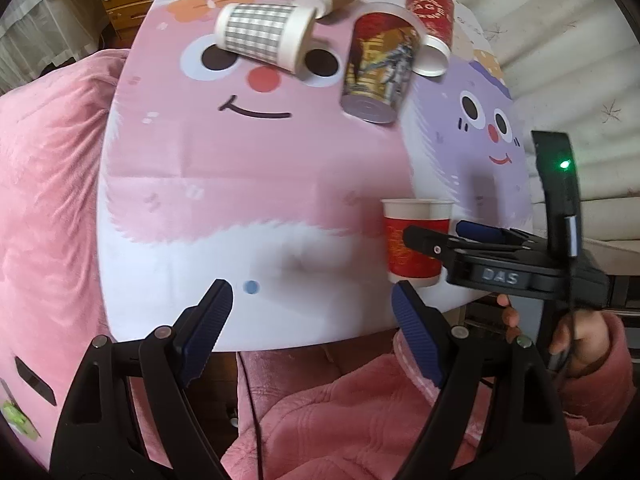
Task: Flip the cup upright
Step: 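Grasp the red cup with the right gripper while the left gripper holds it, then lower the red cup opening-up onto the cloth with the right gripper and open it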
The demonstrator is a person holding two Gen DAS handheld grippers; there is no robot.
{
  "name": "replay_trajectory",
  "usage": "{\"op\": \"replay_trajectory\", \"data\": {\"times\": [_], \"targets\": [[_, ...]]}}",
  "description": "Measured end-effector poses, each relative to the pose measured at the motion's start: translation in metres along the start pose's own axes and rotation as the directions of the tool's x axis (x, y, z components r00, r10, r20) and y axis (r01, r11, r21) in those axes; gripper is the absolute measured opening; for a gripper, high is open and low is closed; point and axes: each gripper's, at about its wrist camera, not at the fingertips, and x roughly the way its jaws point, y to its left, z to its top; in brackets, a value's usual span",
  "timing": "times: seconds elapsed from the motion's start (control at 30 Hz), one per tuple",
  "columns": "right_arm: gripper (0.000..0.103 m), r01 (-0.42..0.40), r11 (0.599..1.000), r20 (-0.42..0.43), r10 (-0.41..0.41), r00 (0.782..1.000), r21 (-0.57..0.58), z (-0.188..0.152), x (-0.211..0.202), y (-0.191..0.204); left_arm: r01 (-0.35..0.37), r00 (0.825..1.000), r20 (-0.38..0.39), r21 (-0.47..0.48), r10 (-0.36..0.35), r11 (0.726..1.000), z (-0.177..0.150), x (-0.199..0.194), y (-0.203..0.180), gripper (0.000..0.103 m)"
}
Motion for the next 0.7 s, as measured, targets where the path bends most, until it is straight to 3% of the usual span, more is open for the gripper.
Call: {"op": "replay_trajectory", "data": {"times": [0.27, 0.33, 0.4, 0.47, 0.5, 0.7], "targets": [[0.1, 0.043, 0.994, 0.04, -0.048, 0.998, 0.104, -0.003, 0.015, 0.0, -0.031, 0.999, -0.016, 0.064, 0.032, 0.998, 0.006, 0.003, 0.026, 0.08], [0.095, 0.057, 0.991, 0.054, -0.064, 0.996, 0.117, -0.001, 0.015, -0.001, -0.033, 0.999, -0.019, 0.085, 0.035, 0.996, 0.004, 0.002, 0.029, 0.08], [0.081, 0.06, 0.99, 0.071, -0.07, 0.995, 0.126, -0.002, 0.013, -0.002, -0.046, 0.999, -0.018, 0.107, 0.048, 0.993, 0.002, 0.0, 0.033, 0.08], [0.075, 0.064, 0.989, 0.078, -0.075, 0.994, 0.133, 0.001, 0.015, 0.0, -0.046, 0.999, -0.021, 0.116, 0.049, 0.992, -0.001, -0.001, 0.039, 0.08], [0.066, 0.066, 0.988, 0.082, -0.078, 0.994, 0.139, 0.001, 0.015, 0.0, -0.046, 0.999, -0.023, 0.117, 0.049, 0.992, -0.002, -0.002, 0.041, 0.08], [0.063, 0.018, 0.983, 0.193, -0.054, 0.98, 0.183, -0.01, -0.001, 0.003, -0.061, 0.998, 0.001, 0.135, 0.061, 0.989, -0.005, -0.011, 0.049, 0.08]]}}
